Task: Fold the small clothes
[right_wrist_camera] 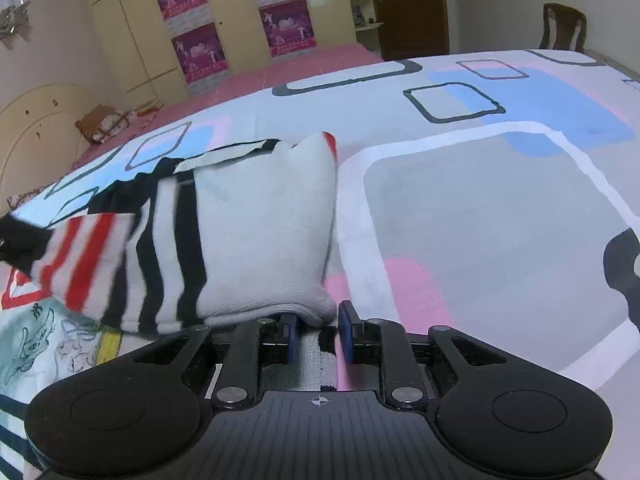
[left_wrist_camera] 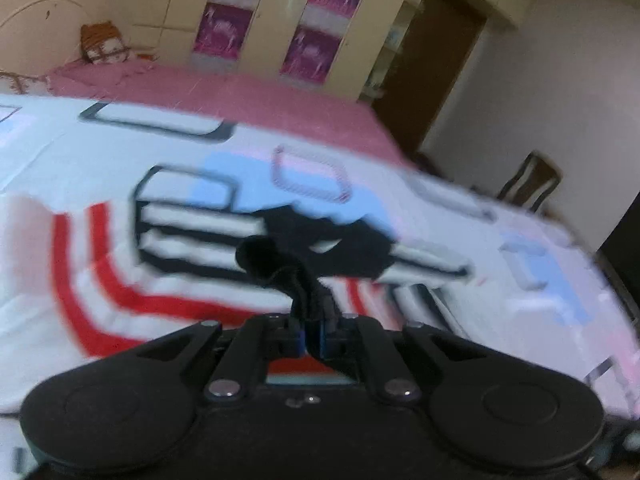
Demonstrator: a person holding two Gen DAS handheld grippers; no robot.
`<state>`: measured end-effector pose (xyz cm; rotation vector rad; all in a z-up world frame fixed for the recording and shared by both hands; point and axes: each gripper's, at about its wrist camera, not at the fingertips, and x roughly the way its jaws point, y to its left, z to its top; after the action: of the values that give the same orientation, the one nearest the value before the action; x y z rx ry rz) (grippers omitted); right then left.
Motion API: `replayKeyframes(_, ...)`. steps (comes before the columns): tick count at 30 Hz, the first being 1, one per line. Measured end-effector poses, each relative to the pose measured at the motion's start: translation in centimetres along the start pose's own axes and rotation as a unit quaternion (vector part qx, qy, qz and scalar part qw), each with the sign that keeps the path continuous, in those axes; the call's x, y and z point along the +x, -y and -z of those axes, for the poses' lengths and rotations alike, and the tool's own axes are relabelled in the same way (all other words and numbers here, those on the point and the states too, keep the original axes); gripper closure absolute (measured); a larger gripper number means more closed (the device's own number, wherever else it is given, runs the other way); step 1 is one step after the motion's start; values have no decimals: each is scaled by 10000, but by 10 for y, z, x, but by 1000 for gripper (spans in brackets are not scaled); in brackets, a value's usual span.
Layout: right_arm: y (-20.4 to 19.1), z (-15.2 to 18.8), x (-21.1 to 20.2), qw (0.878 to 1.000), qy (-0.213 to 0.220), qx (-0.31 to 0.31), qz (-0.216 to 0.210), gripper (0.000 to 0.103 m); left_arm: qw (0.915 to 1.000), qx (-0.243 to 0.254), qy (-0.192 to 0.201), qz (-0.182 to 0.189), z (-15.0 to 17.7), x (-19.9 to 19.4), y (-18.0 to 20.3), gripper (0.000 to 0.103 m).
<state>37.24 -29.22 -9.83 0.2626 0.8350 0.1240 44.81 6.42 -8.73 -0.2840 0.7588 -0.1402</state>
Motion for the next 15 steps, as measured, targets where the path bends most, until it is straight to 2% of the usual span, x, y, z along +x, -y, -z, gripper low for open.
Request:
replayKeyframes(3, -1, 1, 2, 9999, -20, -114, 37, 83, 9992, -95, -347, -154, 15, 19, -16, 97)
replayKeyframes(9, -2, -1, 0, 9995, -115, -298, 49, 82, 9994, 23, -268, -222, 23, 19, -14, 95)
replayKeyframes(10, -2, -2, -6, 9996, -6, -296, -24, 82, 9992, 57, -321, -214, 22, 18, -15, 88)
replayKeyframes(11, -1, -1, -18, 9992, 247, -283, -144, 82, 9990, 62, -341, -287, 21, 16, -16, 72)
replayKeyframes(12, -1, 0, -31, 9979, 483, -331, -259, 82, 9986, 35, -304, -427, 21, 8, -18, 62)
replayKeyframes(13, -1, 0, -41, 9968, 622, -422, -262, 82, 9976, 11, -162, -677, 21, -3, -21, 42)
replayKeyframes(15, -5, -3, -52, 9955, 746, -542, -238, 82, 9917, 280, 379, -1199, 24, -26, -14, 36)
